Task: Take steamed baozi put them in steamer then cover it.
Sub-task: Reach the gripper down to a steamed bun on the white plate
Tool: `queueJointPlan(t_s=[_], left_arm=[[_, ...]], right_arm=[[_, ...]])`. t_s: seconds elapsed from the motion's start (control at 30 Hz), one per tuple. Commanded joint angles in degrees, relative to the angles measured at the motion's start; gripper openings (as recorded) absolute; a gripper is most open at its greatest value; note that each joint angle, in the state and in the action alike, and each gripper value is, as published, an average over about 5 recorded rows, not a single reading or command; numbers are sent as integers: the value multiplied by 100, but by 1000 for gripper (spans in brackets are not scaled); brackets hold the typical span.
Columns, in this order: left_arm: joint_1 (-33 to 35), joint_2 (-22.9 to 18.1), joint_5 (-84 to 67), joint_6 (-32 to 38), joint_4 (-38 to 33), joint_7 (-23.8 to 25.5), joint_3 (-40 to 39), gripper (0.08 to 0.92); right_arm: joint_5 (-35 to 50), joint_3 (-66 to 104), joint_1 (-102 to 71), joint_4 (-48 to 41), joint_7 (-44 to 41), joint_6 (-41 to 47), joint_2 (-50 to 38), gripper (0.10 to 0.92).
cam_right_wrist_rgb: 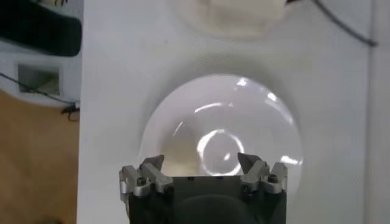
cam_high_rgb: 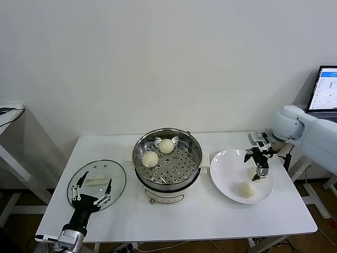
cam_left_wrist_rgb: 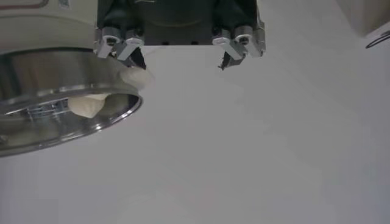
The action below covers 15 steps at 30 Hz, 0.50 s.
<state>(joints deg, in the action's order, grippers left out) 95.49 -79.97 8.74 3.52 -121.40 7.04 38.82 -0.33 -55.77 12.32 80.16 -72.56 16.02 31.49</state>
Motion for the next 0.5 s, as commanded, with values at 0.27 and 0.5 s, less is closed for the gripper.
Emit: queueJointPlan(t_s=[0.27,0.5], left_arm=[[-10,-27,9,12,62,-3,16,823],[-26,-38,11,9,95,-3,24,823]], right_arm=[[-1199,1393,-1748,-727,286,-410,488,823],[-1223,1443,-1844,-819,285,-400,586,823]])
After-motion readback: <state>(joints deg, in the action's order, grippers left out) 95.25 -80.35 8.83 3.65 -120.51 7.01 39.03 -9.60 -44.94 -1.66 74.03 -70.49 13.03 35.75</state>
